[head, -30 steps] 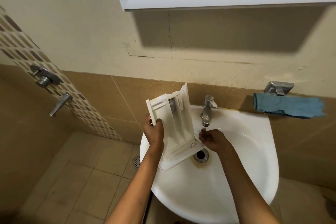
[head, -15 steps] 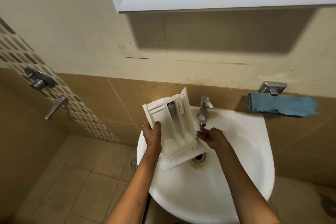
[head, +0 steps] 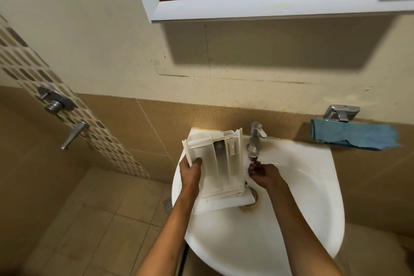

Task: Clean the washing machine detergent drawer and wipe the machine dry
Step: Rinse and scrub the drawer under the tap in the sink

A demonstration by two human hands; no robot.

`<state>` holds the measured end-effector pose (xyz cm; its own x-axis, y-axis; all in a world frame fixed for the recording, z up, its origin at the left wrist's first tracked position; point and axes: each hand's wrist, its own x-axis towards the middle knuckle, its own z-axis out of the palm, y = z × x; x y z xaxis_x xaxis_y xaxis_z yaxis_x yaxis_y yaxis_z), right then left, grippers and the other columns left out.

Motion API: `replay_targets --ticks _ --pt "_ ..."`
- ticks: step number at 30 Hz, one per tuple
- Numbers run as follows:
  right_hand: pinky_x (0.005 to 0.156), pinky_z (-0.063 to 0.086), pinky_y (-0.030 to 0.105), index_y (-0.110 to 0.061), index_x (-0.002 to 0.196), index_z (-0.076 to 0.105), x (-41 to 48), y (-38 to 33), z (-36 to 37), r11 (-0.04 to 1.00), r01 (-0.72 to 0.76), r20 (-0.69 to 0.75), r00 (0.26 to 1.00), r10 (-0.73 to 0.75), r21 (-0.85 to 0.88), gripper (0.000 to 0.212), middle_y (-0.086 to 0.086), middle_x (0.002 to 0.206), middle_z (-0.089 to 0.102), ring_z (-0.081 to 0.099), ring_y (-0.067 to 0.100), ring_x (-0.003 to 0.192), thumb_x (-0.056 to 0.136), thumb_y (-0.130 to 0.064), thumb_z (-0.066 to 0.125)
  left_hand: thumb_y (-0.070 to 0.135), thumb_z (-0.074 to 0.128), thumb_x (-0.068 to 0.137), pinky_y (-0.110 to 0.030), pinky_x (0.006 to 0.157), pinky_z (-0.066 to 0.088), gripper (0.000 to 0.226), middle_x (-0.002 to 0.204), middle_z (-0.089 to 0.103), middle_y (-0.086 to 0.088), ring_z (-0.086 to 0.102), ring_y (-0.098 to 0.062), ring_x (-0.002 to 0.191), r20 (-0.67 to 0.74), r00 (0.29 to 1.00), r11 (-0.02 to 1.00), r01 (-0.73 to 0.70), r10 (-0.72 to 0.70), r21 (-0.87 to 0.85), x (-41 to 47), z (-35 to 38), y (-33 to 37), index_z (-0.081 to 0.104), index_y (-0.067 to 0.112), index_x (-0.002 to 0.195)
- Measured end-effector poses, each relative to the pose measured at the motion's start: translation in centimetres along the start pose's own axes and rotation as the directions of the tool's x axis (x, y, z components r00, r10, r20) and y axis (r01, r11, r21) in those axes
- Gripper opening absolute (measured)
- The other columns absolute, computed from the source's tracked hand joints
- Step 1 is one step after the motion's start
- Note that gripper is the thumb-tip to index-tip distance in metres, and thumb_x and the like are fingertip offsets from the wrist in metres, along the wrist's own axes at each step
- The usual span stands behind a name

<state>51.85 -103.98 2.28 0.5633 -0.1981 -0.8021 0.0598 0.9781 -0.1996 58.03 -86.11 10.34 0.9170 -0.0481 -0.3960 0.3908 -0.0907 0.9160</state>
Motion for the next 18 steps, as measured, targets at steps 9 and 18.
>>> replay_targets --ticks 9,18 --pt "0.088 0.051 0.035 0.011 0.094 0.062 -8.8 4.0 4.3 0.649 0.267 0.317 0.947 -0.042 -0.713 0.03 0.023 0.086 0.067 0.065 0.032 0.085 0.094 0.008 0.032 -0.007 0.043 0.085 -0.027 0.059 0.046 0.025 0.076 0.059 -0.002 0.056 -0.018 0.071 0.035 0.998 0.998 -0.051 0.052 -0.031 0.7 1.0 -0.5 0.056 0.007 0.102" --pt "0.102 0.038 0.025 -0.009 0.133 0.05 -7.1 8.2 2.9 -0.297 0.378 0.45 0.862 -0.234 -0.877 0.04 0.009 0.133 0.054 0.051 0.021 0.122 0.094 -0.001 0.043 -0.011 0.041 0.082 -0.027 0.06 0.045 0.029 0.076 0.059 -0.005 0.054 -0.022 0.074 0.07 0.99 0.993 -0.12 0.119 0.001 0.4 1.4 -0.6 0.057 0.003 0.102"
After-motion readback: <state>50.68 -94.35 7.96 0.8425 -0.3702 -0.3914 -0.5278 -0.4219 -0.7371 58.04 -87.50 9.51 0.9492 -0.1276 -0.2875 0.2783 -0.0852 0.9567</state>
